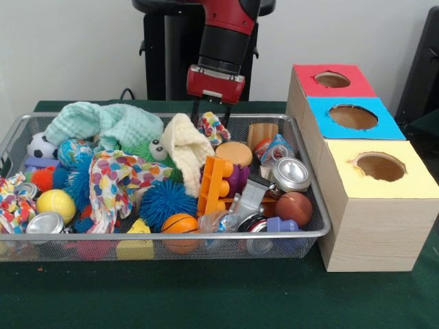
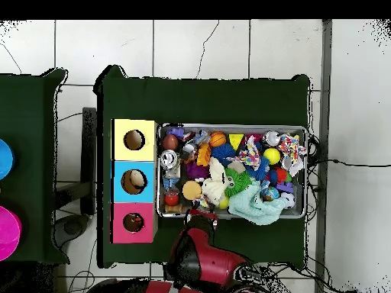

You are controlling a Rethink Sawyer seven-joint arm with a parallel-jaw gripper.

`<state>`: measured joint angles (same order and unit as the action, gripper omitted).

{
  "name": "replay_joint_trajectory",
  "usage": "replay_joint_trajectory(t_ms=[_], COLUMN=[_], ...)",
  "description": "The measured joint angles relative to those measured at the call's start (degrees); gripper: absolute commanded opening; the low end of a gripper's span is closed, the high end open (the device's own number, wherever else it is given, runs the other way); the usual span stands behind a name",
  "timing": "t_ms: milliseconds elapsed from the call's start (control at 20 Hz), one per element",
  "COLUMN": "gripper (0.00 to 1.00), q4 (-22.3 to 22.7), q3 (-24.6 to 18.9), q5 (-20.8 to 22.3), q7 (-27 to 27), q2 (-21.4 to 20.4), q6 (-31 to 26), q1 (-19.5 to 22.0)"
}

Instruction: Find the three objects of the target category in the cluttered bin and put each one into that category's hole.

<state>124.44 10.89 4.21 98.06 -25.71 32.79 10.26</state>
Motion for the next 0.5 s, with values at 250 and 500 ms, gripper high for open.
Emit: replay_joint_trajectory(t_ms=[250,500], gripper=[1.0,1.0], q4=[-3.4,-6.8], q3=[1.7,3.3], q5=[4.5,8.4], q7=[0.0,0.0], q2=[0.9,0.8], q6=[0.6,0.6], q1=[1.0,1.2])
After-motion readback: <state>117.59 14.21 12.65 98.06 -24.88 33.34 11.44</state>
